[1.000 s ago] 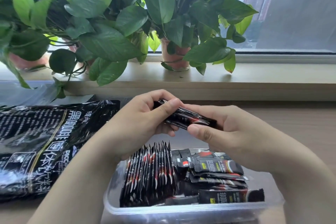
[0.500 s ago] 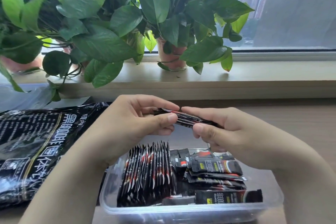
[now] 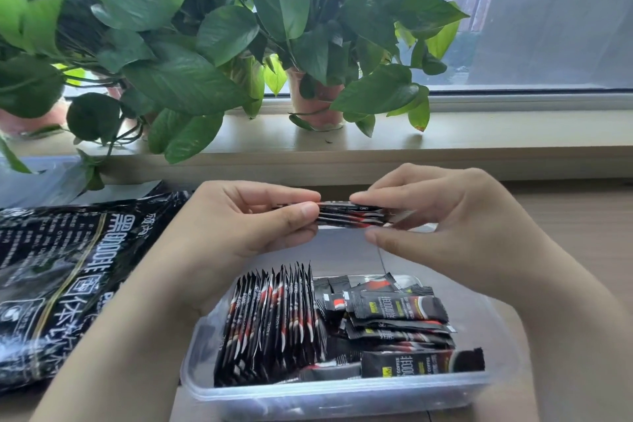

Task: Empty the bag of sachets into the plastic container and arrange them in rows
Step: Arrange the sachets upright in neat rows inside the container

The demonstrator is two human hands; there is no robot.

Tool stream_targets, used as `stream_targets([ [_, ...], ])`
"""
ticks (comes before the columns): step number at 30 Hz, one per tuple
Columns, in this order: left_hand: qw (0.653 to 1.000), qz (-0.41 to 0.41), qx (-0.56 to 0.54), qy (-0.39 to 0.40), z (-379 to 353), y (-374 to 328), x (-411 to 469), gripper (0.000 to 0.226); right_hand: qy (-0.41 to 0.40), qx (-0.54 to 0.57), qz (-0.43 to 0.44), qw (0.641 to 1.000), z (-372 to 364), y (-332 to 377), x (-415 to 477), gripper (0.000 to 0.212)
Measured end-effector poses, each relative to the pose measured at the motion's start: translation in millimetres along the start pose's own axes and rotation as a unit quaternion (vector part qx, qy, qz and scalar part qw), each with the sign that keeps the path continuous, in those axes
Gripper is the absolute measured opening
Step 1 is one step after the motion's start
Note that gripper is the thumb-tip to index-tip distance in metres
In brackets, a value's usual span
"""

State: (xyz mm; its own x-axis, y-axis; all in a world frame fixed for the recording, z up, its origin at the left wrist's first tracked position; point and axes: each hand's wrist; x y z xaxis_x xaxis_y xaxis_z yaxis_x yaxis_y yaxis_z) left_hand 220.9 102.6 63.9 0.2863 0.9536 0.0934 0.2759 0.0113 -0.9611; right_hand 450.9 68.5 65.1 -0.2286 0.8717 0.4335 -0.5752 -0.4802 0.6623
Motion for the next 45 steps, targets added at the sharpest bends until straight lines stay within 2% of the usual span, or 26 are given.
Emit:
stream_targets([
  [6, 0.999, 0.021, 0.039, -0.003, -2.6, 1.0, -1.4, 0.033, 0.005, -0.195, 0.026, 0.98, 2.8, 8.0, 0.0, 0.029],
  [10, 0.998, 0.032, 0.048, 0.004, 0.1, -4.4, -4.2, 0.035, 0.005, -0.243, 0.044, 0.969, -1.0, 17.7, 0.0, 0.025],
  [18, 0.997, 0.043, 0.062, 0.012, -4.3, -6.3, -10.0, 0.04, 0.0, -0.261, 0.057, 0.964, -6.2, 24.7, -1.0, 0.008],
  [26, 0.998, 0.032, 0.06, 0.01, -5.9, -6.8, -11.8, 0.038, 0.009, -0.225, 0.044, 0.973, -6.4, 26.0, -4.0, 0.016],
  [31, 0.995, 0.054, 0.079, 0.041, -8.8, -4.6, -14.6, 0.037, 0.017, -0.226, 0.049, 0.973, -8.4, 25.0, -12.3, 0.008],
  [36, 0.982, 0.069, 0.147, 0.095, -11.7, -4.0, -17.1, 0.037, 0.039, -0.211, 0.025, 0.976, -3.3, 18.4, -19.1, 0.009],
  [40, 0.98, 0.066, 0.151, 0.11, -15.1, -1.0, -15.7, 0.036, 0.038, -0.198, 0.015, 0.979, 1.5, 14.7, -21.4, 0.008],
  [43, 0.978, 0.063, 0.169, 0.107, -17.8, 2.4, -13.4, 0.035, 0.04, -0.19, 0.004, 0.981, 6.1, 11.5, -21.6, 0.008],
  [45, 0.978, 0.043, 0.191, 0.077, -15.8, 1.3, -11.3, 0.038, 0.041, -0.191, -0.005, 0.981, 11.9, 8.6, -23.2, 0.006],
])
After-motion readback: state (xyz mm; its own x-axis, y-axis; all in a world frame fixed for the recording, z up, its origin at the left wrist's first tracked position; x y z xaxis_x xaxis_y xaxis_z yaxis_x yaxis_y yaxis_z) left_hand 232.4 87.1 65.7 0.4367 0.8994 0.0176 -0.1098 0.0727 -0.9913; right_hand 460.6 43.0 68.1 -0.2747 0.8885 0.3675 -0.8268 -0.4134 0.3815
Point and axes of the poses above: each hand's wrist, its own x-axis towards the middle knuckle, its own z-axis out of the back of the hand, y = z × x, and after that the axes turned 9 degrees about -x, right-handed
